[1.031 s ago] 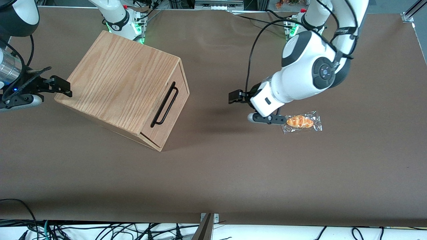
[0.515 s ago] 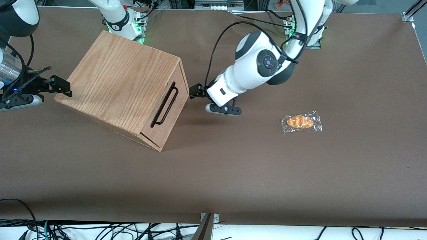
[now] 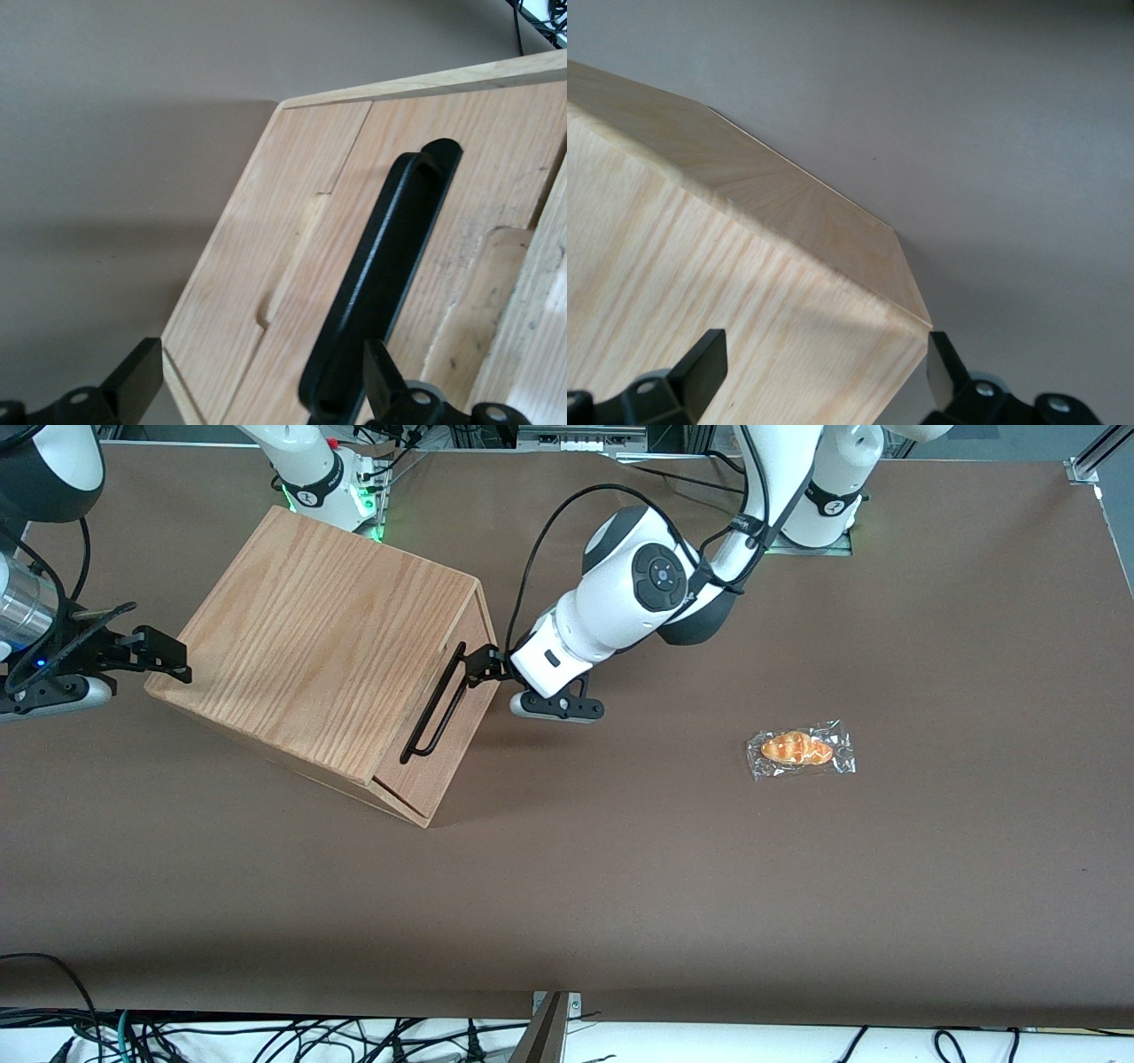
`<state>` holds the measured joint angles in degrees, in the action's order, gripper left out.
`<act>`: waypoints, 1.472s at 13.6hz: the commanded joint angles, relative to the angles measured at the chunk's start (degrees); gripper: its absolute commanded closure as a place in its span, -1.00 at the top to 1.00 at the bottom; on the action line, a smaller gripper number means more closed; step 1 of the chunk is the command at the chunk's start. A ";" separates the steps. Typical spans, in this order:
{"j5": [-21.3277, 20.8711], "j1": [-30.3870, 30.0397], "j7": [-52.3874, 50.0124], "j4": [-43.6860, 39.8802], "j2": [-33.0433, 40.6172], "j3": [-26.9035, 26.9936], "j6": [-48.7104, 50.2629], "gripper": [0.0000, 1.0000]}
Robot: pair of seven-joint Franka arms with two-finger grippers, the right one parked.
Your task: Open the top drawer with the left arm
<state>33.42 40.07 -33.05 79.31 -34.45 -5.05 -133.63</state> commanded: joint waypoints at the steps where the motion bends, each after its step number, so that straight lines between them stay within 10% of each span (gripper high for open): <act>1: 1.21 1.76 -1.58 -5.12 -3.42 0.83 -0.14 1.00; 20: -7.40 4.49 -4.13 -4.51 -6.07 1.62 -1.81 1.00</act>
<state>28.04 43.72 -35.61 76.19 -39.26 -4.13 -135.42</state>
